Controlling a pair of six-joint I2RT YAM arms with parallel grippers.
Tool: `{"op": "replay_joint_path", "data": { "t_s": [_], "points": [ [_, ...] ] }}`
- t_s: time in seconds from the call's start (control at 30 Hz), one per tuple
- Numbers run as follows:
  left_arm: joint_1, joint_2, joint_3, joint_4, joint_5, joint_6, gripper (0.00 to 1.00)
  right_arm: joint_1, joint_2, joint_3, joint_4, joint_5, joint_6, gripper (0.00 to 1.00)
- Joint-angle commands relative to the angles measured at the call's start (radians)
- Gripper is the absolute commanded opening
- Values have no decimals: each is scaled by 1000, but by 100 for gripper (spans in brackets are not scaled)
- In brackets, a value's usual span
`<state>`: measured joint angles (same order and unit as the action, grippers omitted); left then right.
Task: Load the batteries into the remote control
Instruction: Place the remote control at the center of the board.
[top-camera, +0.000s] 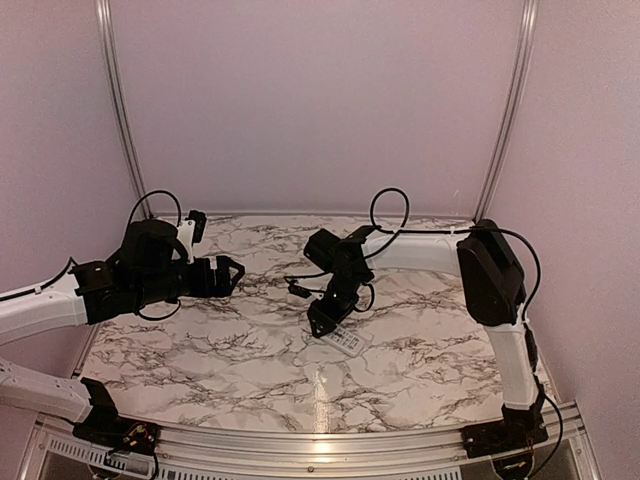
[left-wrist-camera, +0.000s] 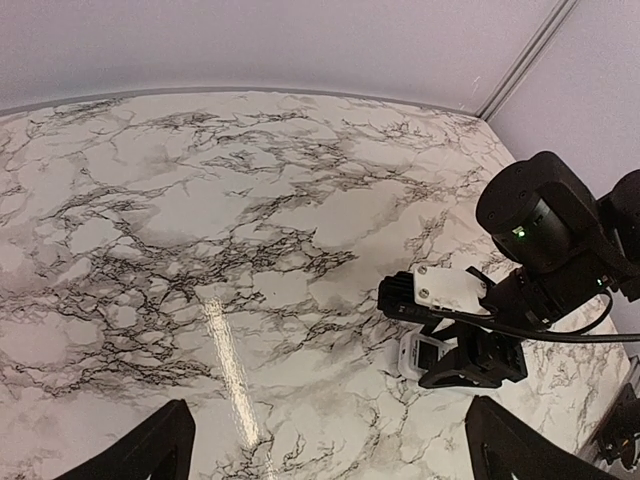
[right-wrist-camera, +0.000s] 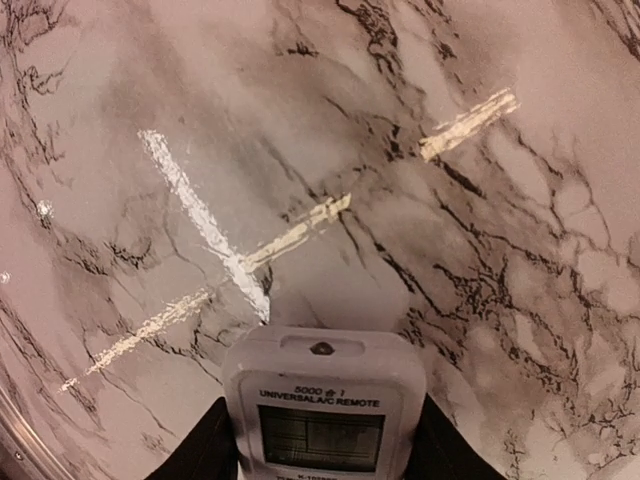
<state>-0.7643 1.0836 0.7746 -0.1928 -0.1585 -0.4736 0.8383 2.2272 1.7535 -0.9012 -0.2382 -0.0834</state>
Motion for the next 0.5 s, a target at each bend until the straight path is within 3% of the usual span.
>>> {"op": "replay_joint_path", "data": {
  "t_s": [0.0, 0.1, 0.47],
  "points": [
    [9, 6, -19, -6, 2, -3, 99, 11, 51, 41, -29, 32, -9, 32],
    [10, 20, -12, -9, 3, -2, 99, 13, 53, 47, -26, 27, -9, 49],
    [16, 83, 73, -61, 4, 6, 99, 2, -42, 6, 69, -3, -13, 89]
  ]
}}
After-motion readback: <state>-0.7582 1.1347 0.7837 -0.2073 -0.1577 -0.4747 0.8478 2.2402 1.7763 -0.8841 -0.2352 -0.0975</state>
